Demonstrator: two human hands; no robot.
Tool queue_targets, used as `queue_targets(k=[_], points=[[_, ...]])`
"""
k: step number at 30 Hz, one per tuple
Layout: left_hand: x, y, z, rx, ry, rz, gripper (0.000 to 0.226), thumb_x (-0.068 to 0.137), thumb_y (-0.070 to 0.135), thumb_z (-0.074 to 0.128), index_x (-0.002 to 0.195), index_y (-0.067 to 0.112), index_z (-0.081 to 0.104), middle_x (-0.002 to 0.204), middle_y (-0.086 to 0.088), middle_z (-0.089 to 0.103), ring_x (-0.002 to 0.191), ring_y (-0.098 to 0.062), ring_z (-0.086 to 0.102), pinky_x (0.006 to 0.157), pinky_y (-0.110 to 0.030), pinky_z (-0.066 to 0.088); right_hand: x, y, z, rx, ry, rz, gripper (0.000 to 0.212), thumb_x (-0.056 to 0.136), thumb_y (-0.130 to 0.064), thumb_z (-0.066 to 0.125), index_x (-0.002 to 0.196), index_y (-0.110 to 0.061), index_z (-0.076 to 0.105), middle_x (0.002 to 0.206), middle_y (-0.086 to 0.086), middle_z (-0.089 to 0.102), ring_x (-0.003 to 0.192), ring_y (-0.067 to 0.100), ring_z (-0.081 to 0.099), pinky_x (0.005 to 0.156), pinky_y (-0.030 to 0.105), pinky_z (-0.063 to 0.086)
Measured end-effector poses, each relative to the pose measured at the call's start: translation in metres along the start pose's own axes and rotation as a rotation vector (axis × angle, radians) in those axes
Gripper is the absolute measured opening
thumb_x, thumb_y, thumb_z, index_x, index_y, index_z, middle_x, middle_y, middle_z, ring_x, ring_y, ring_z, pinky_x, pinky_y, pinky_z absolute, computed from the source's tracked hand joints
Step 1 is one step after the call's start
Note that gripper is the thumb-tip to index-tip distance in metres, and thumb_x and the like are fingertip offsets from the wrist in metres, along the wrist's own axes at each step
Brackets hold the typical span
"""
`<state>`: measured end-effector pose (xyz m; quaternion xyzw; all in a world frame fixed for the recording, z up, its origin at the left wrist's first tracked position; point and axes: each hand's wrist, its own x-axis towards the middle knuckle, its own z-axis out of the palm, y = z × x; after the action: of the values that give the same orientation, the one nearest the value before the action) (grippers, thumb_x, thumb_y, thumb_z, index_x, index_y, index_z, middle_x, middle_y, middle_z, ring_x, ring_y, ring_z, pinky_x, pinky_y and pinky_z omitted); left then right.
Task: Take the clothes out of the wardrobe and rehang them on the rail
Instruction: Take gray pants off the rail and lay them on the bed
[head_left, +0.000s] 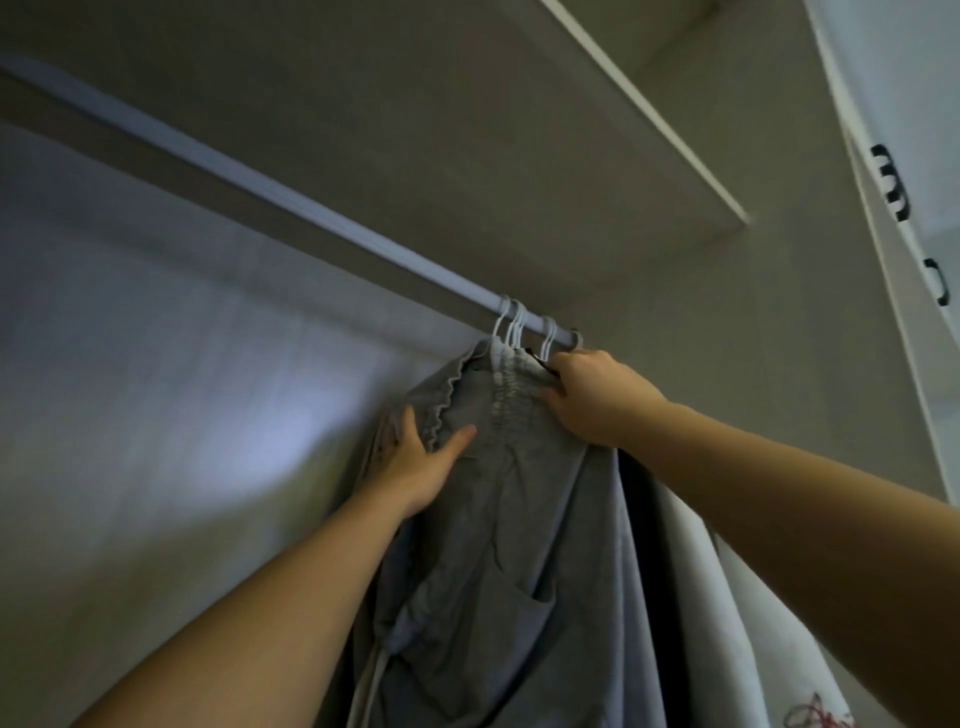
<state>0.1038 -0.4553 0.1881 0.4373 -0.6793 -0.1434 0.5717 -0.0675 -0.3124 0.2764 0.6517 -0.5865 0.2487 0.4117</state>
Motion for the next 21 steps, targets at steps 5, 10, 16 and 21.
queue_targets(k=[5, 10, 16, 21], points=[[-0.008, 0.0, 0.008, -0.097, -0.166, -0.007, 0.138, 0.049, 0.099, 0.052, 0.159, 0.033, -0.001, 0.166, -0.004, 0.014, 0.15, -0.03, 0.023, 0.121, -0.048, 0.022, 0.009, -0.008, 0.007, -0.02, 0.058, 0.089, 0.019, 0.099, -0.02, 0.043, 0.103, -0.008, 0.057, 0.099, 0.014, 0.056, 0.08, 0.035, 0.052, 0.069, 0.038, 0.044], [-0.011, 0.003, 0.011, -0.091, -0.194, 0.008, 0.146, 0.037, 0.104, 0.051, 0.158, 0.039, 0.001, 0.166, -0.001, 0.017, 0.148, -0.029, 0.027, 0.119, -0.052, 0.026, 0.012, -0.014, 0.007, 0.075, 0.136, 0.127, 0.013, 0.096, -0.013, 0.042, 0.094, -0.008, 0.054, 0.089, 0.011, 0.048, 0.082, 0.037, 0.05, 0.069, 0.037, 0.04], [-0.016, 0.018, 0.003, -0.053, -0.1, 0.073, 0.142, 0.043, 0.105, 0.046, 0.158, 0.036, 0.0, 0.167, 0.003, 0.009, 0.152, -0.027, 0.016, 0.121, -0.054, 0.019, 0.01, -0.009, -0.008, 0.137, 0.257, 0.109, 0.014, 0.096, -0.016, 0.042, 0.094, -0.006, 0.051, 0.099, 0.019, 0.055, 0.083, 0.039, 0.051, 0.069, 0.038, 0.041], [-0.033, 0.048, 0.003, 0.118, 0.003, 0.211, 0.117, 0.074, 0.09, 0.038, 0.159, 0.024, -0.006, 0.167, 0.002, -0.005, 0.153, -0.025, -0.002, 0.123, -0.05, 0.005, -0.014, 0.021, -0.028, 0.129, 0.354, 0.045, 0.022, 0.096, -0.026, 0.04, 0.097, -0.013, 0.057, 0.099, 0.019, 0.062, 0.089, 0.043, 0.057, 0.069, 0.039, 0.045]])
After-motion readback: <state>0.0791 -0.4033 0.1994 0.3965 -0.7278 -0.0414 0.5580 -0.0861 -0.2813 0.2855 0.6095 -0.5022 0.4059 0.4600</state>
